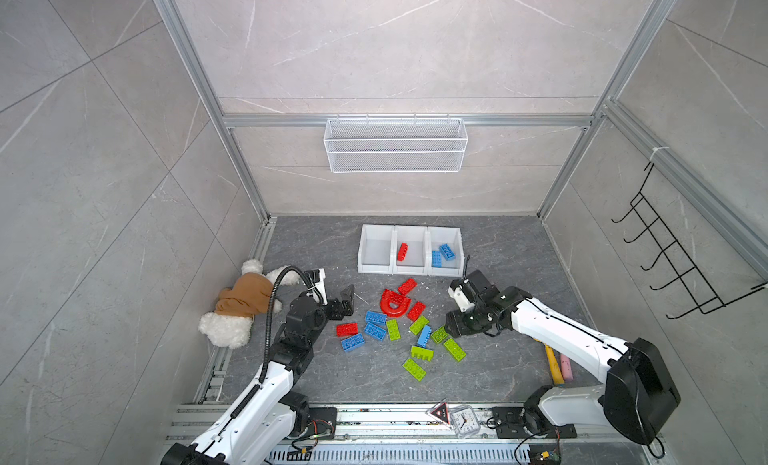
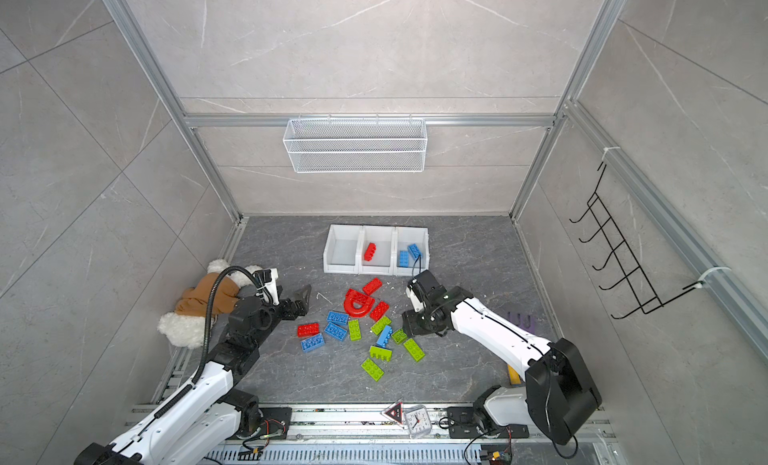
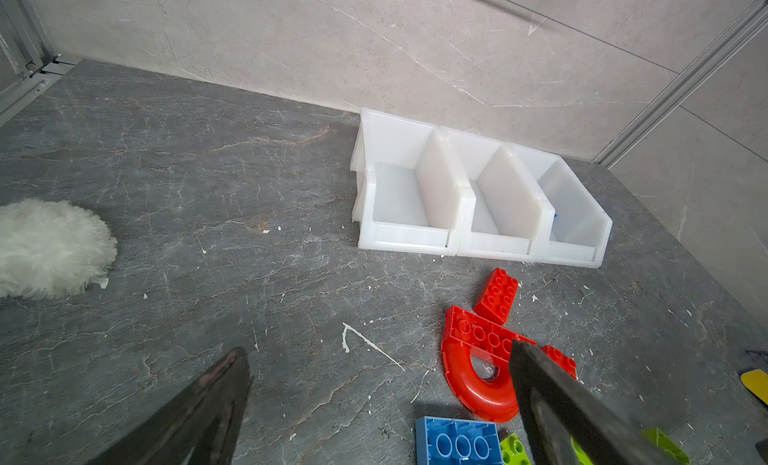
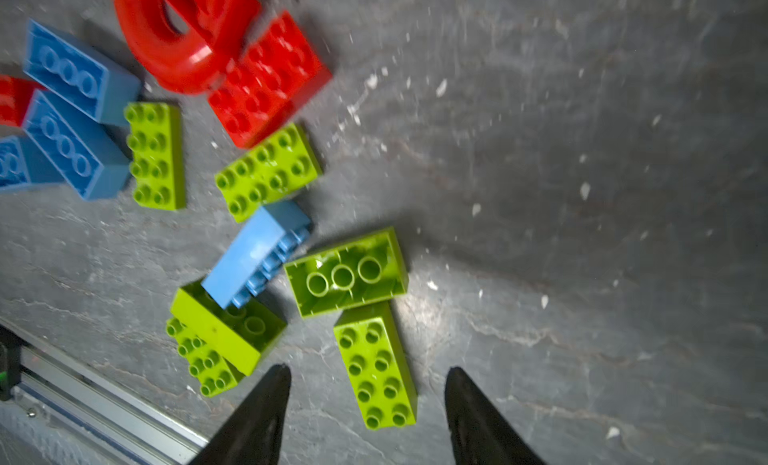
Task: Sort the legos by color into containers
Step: 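Lower the open right gripper onto a lime-green brick in the pile, then close the right gripper on the lime-green brick and lift it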
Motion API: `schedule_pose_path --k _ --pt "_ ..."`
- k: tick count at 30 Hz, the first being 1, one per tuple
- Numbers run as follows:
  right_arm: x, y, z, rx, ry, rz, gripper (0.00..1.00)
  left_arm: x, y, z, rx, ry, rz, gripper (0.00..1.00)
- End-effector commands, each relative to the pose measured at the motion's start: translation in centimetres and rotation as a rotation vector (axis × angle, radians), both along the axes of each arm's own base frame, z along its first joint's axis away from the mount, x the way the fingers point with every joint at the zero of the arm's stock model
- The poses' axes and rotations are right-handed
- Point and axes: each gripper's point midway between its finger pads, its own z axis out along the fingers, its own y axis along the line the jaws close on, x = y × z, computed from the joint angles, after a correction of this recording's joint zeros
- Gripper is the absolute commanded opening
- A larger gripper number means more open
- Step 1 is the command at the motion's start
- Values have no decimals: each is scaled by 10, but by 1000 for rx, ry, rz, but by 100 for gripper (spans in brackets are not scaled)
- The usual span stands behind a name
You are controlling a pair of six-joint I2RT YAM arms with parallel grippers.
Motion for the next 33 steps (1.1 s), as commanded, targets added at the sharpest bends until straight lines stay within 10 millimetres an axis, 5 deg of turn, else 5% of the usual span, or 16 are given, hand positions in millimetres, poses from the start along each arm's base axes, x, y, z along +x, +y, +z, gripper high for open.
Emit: schedule_pose_path --k 1,12,22,33 --pt "-16 -11 -12 -49 48 -39 62 0 -1 8 -14 -23 -3 100" --pt "-38 2 -42 -83 120 23 63 2 0 2 5 -6 2 100" --pt "-37 3 -62 -159 136 21 62 3 1 2 8 1 8 100" --pt "-37 5 -71 -145 137 -6 50 2 2 3 2 -3 12 100"
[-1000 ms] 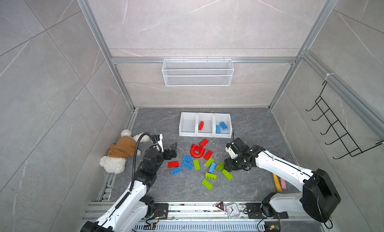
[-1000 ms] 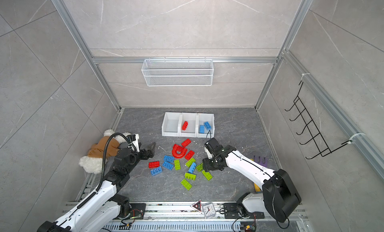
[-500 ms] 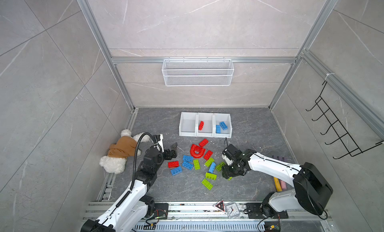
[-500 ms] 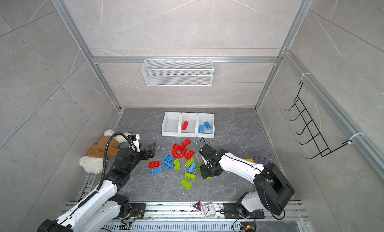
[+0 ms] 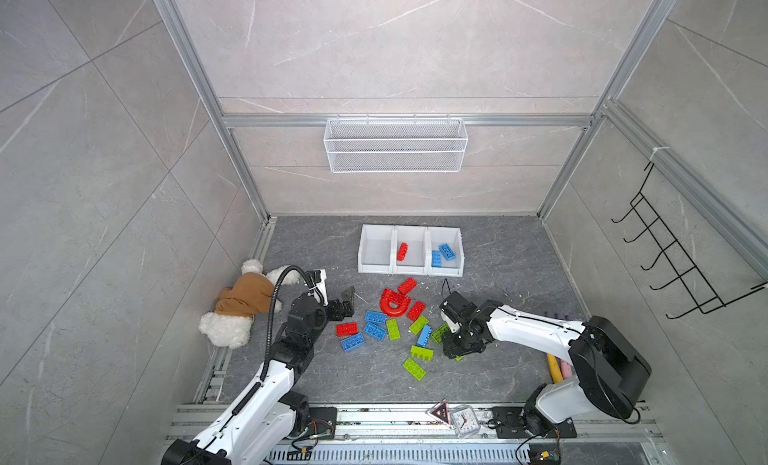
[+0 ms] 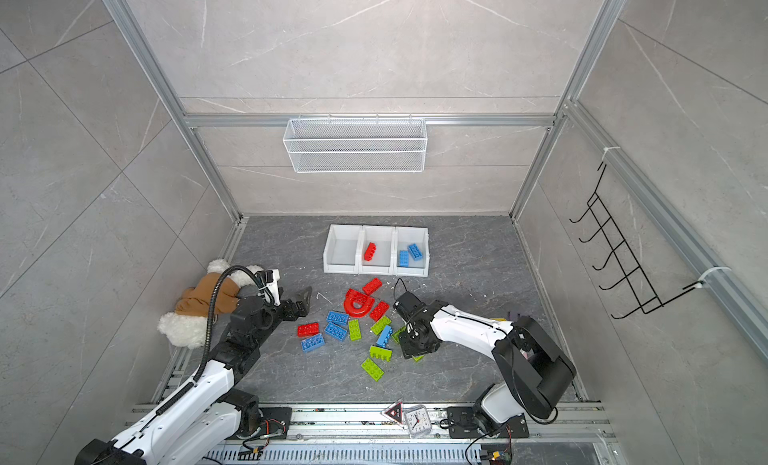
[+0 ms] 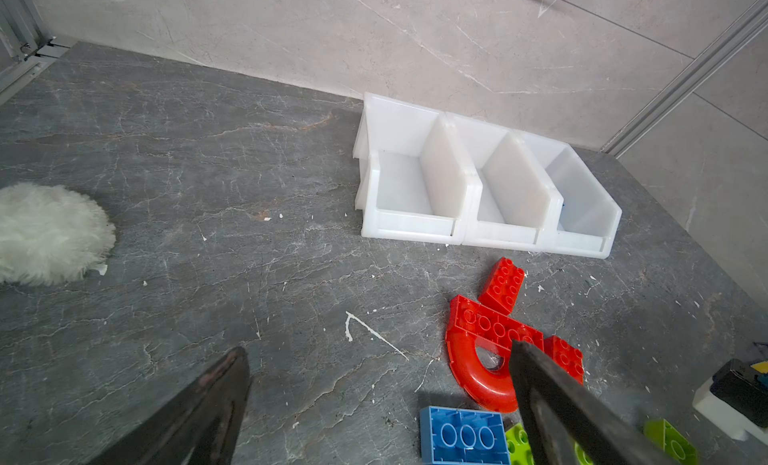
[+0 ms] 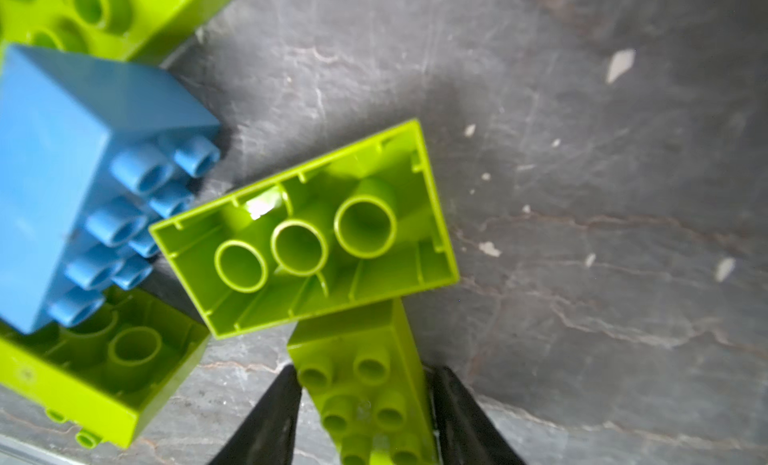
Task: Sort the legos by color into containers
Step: 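Close the right gripper on the lime-green brick and lift it, then carry the green brick to the compartment nearest the plush toy and release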
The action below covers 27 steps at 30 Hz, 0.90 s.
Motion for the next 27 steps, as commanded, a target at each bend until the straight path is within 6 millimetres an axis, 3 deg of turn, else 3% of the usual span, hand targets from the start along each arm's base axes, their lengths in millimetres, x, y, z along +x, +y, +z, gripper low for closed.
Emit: schedule_pose_path --k 1,10,17,23,27 --pt "-5 -3 -9 -12 12 -24 47 3 2 12 -9 -34 12 100" --pt "-5 -4 4 19 -24 -38 33 2 2 13 -12 -36 16 100" --pt "10 2 43 60 -115 -36 27 2 3 14 -13 -39 17 100" --pt "57 40 86 144 -239 15 27 0 2 16 -20 -47 14 100" --pt "105 83 110 208 -336 64 27 3 4 13 -15 -37 29 100"
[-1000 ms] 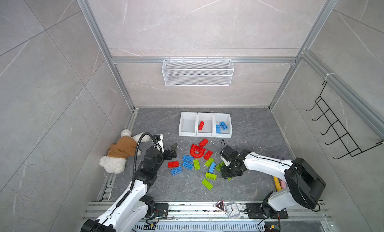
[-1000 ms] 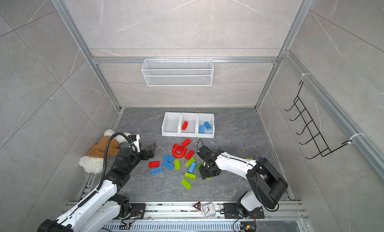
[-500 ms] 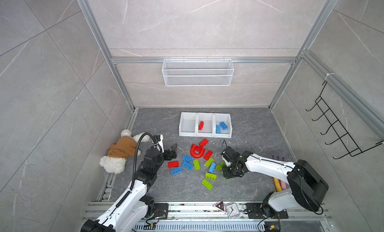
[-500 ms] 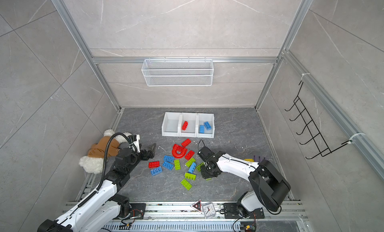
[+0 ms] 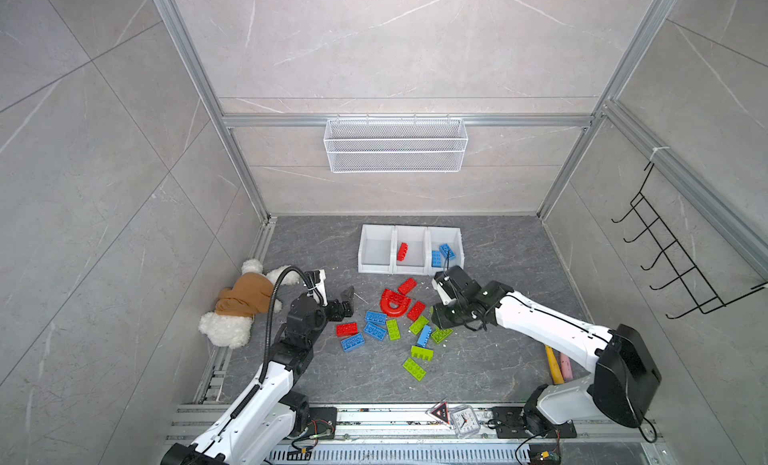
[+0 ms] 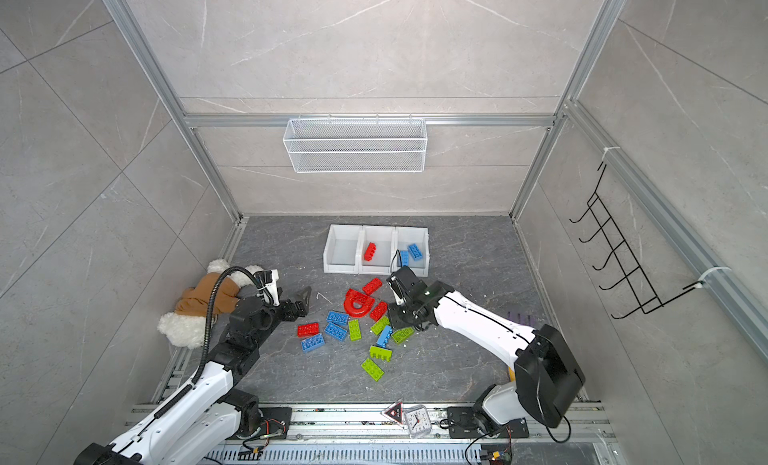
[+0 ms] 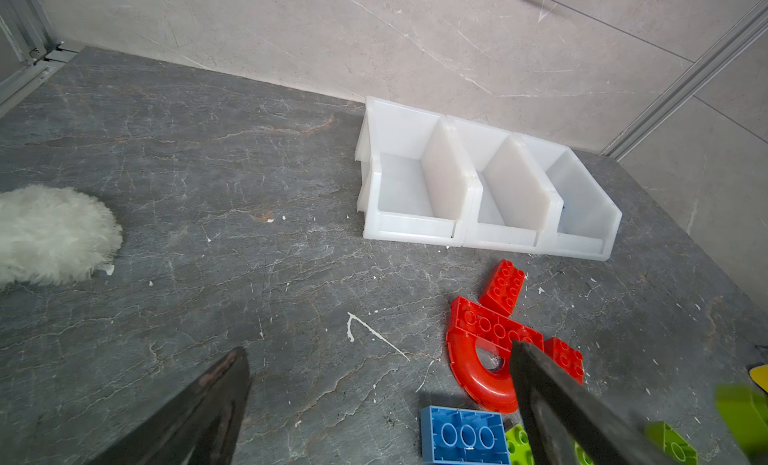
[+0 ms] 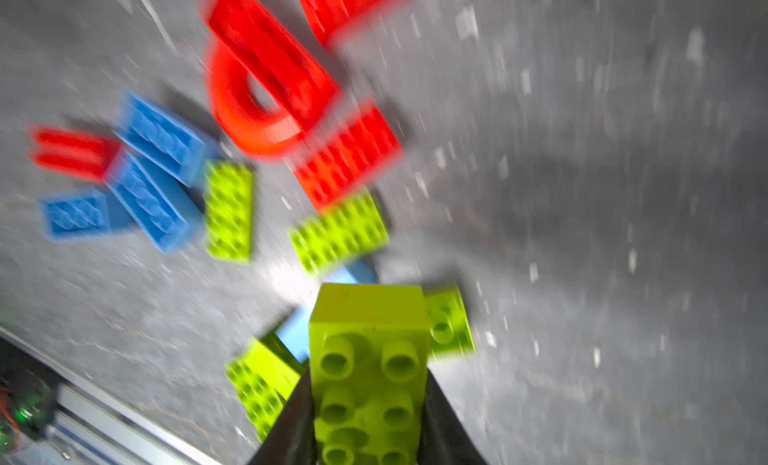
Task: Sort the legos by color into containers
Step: 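Carry the green brick to the compartment nearest the plush toy and release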
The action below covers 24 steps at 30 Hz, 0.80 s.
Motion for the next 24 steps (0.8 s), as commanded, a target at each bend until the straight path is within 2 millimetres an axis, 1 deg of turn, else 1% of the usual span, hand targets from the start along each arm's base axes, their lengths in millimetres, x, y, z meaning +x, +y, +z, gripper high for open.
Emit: schedule_pose_path --k 1,4,7,10,14,16,19,24 --pt "41 33 12 32 -107 54 27 4 0 11 -18 -28 11 99" --pt "78 67 20 71 -179 83 26 2 -8 12 -1 -53 -47 100" --pt "112 97 27 129 -253 86 26 1 -6 11 2 -74 -44 100" --pt "143 117 31 141 -327 87 26 2 -6 10 7 -63 -41 100" --pt "174 139 32 162 -371 97 26 2 -8 8 0 -57 -48 100" --pt "189 148 27 167 -369 92 27 2 -9 8 0 -59 -54 100" --pt "210 154 18 144 -339 53 27 0 -11 9 -1 -75 -73 100" --pt "235 165 3 148 -328 28 28 0 -7 11 7 -82 -54 100"
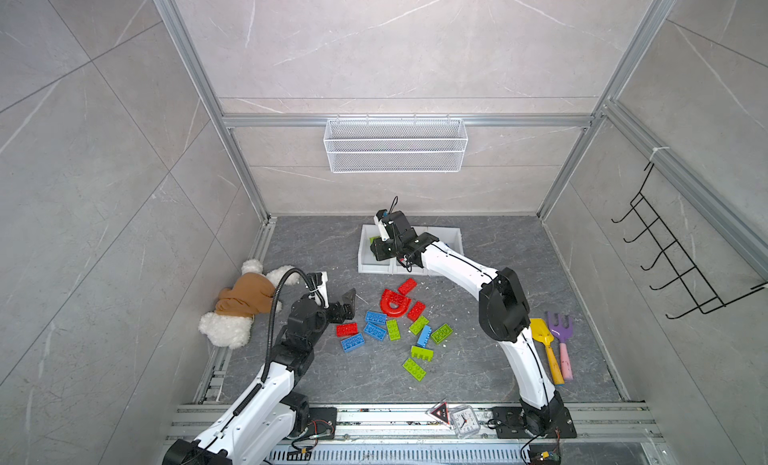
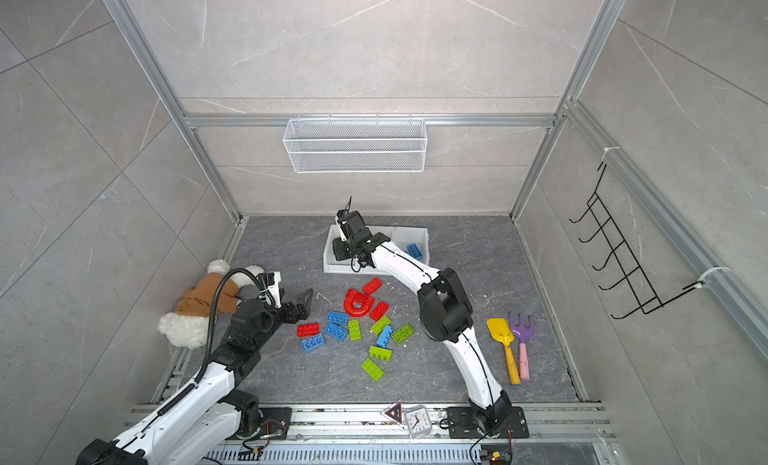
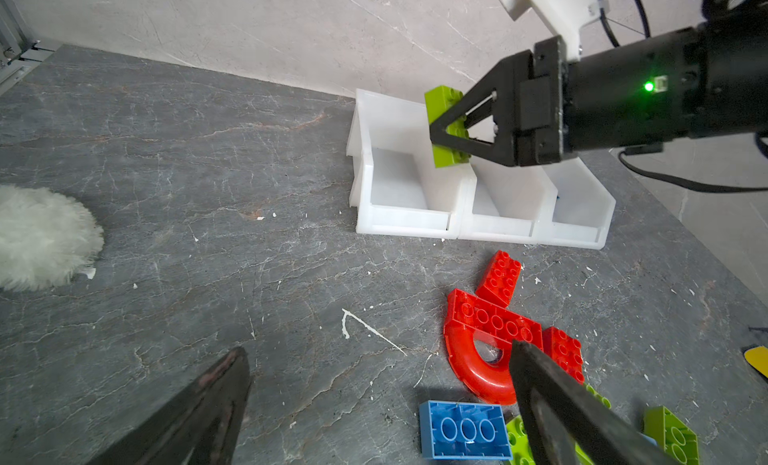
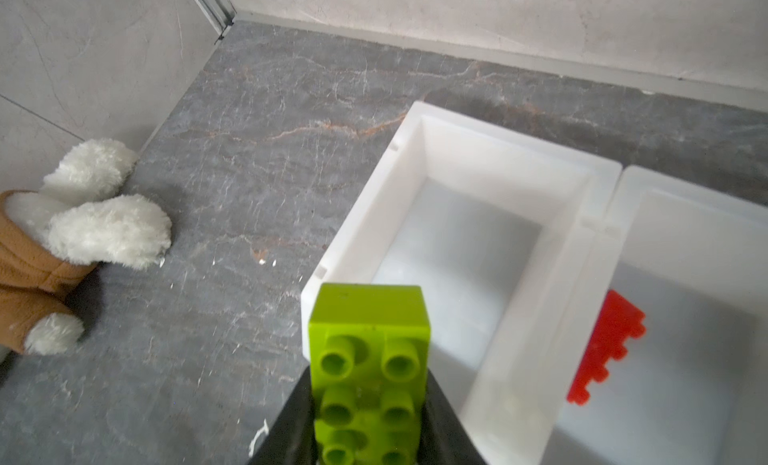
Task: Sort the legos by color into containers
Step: 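Carry the green brick to the compartment nearest the plush toy and release, then move the right gripper back over another lime-green brick in the pile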
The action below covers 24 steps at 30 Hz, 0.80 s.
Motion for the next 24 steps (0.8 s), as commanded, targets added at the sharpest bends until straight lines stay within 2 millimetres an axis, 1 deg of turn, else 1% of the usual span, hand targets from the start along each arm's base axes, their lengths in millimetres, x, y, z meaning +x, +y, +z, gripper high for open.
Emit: schedule_pose_path --k 1,4,5,6,9,11,13,15,17,20,21,22,23,24 --pt "12 0 -26 -37 52 -26 28 2 0 17 4 -69 -6 100" --pt "22 5 -34 -46 66 -27 32 1 0 19 2 -76 -8 100" --pt "24 7 -31 -44 61 -24 33 1 -1 20 2 -78 -11 100" --pt "26 9 -39 -53 71 -22 35 1 0 20 2 -77 -9 100" --pt "30 12 -33 -51 64 -20 44 0 0 21 0 -83 -11 100" --pt "28 12 -32 -53 68 -14 51 0 0 23 0 -85 -8 100" --pt "26 11 -27 -59 66 -3 55 -1 0 23 1 -87 -9 100" --pt "22 12 -16 -56 57 20 58 -1 1 25 -1 -91 -8 100" --pt "14 11 -3 -43 54 48 58 -2 1 25 -2 -92 -8 100" --pt "1 4 25 9 7 64 60 -1 1 24 -3 -90 -8 100" --pt "-5 -2 35 28 -23 57 60 -1 1 24 -3 -89 -8 100" --pt "-11 -9 38 32 -40 47 61 -1 1 24 -3 -89 -9 100" --pt "-19 -19 55 45 -70 39 62 -1 1 24 -2 -88 -7 100" --pt "-29 -28 55 31 -71 37 63 -1 1 24 -2 -88 -6 100"
